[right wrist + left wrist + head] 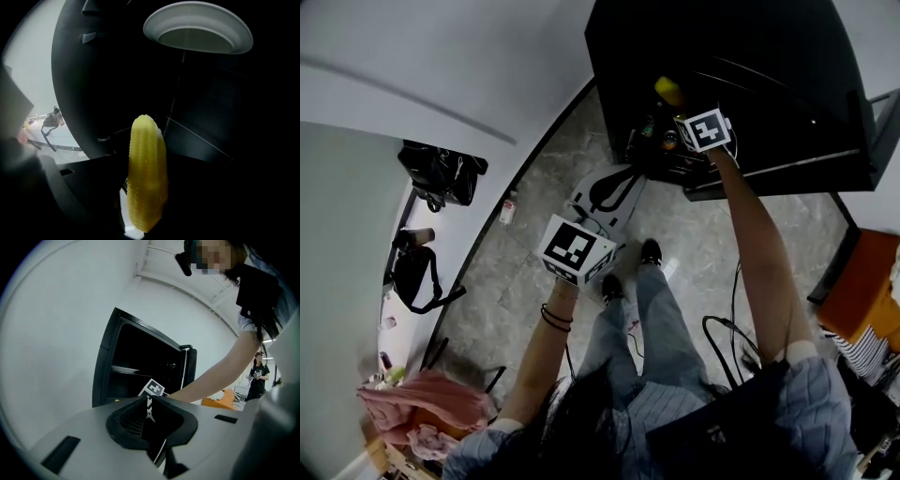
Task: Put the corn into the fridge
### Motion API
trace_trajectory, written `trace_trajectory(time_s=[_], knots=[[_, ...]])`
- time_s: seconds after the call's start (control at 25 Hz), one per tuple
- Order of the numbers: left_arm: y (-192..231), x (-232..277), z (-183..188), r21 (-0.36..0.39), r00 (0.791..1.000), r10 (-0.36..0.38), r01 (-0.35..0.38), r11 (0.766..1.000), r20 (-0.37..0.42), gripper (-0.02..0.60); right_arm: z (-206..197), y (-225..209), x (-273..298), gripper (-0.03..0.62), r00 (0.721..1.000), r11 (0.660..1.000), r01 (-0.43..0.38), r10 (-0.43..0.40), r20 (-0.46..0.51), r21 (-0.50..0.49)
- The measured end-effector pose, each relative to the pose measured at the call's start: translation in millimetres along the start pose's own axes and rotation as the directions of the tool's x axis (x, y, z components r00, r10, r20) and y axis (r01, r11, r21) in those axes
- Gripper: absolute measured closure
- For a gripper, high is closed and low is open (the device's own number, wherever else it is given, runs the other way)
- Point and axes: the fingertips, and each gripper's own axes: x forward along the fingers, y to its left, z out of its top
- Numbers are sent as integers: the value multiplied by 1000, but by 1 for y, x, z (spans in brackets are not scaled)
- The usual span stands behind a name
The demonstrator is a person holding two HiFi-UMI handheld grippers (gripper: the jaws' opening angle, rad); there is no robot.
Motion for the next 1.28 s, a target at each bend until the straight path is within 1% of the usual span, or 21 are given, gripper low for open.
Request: trace_trajectory(time_s=[0.16, 0.32, 0.56, 0.68, 0.76, 0.84, 0.96, 1.28], knots=[[-1, 0, -2, 3, 1000, -5, 5, 1000, -6, 561, 1, 1, 6, 344, 1000, 1000, -10, 10, 1, 3], [2, -1, -4, -9, 1000, 0, 0, 1000, -5, 561, 7, -1, 11, 344, 1000, 999, -6, 5, 20, 44], [5, -3, -7, -17, 1000, 5, -5, 1000, -13, 561, 15, -9, 21, 344, 1000, 997, 9, -11, 26, 76], [5, -3, -9, -19, 1000, 8, -9, 1000, -20, 561, 19, -13, 25, 344, 999, 997, 12, -15, 29, 77], [5, -4, -10, -18, 1000, 10, -11, 1000, -24, 561, 23, -11, 27, 344, 999, 997, -3, -1, 47, 75], [4, -5, -10, -16, 1000, 13, -13, 1000, -28, 561, 24, -10, 25, 342, 998, 997, -10, 5, 55, 80], [3, -6, -11, -16, 999, 18, -18, 1000, -29, 561, 23, -13, 20, 327, 999, 994, 1, -6, 50, 110], [-3, -12, -11, -2, 999, 11, -12, 1000, -39, 561, 23, -16, -5, 324, 993, 987, 33, -50, 104, 157]])
